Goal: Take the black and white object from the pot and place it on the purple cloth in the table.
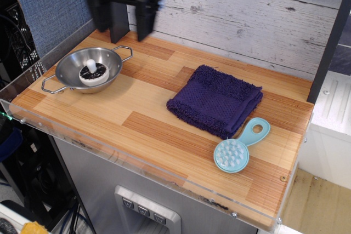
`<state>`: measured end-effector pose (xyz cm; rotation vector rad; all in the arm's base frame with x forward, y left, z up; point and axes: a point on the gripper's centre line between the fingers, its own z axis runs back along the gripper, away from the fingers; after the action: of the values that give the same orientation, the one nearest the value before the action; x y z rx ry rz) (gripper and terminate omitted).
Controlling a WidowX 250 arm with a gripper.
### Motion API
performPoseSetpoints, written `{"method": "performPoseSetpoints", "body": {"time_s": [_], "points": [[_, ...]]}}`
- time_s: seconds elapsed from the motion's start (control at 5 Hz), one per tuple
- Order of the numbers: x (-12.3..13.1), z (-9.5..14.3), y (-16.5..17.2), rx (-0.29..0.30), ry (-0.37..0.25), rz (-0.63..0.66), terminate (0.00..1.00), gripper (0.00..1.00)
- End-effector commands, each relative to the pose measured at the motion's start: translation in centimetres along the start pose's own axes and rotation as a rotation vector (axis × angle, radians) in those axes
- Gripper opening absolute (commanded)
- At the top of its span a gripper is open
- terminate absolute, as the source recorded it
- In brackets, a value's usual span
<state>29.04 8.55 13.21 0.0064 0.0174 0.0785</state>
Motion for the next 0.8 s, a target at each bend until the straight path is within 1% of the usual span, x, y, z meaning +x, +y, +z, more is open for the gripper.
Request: {"method": "performPoseSetpoints", "body": {"time_s": [0.0,0.2,0.4,0.6], "points": [[1.9,-2.4,6.3,0.091,-0.113,0.071,0.00,1.00],[2.5,-4.2,6.9,0.134,-0.118,0.065,0.00,1.00],[3.2,-5.9,8.0,0.166,-0.122,0.090,0.00,1.00],[3.8,-7.3,8.4,0.181,-0.090,0.090,0.00,1.00]]}}
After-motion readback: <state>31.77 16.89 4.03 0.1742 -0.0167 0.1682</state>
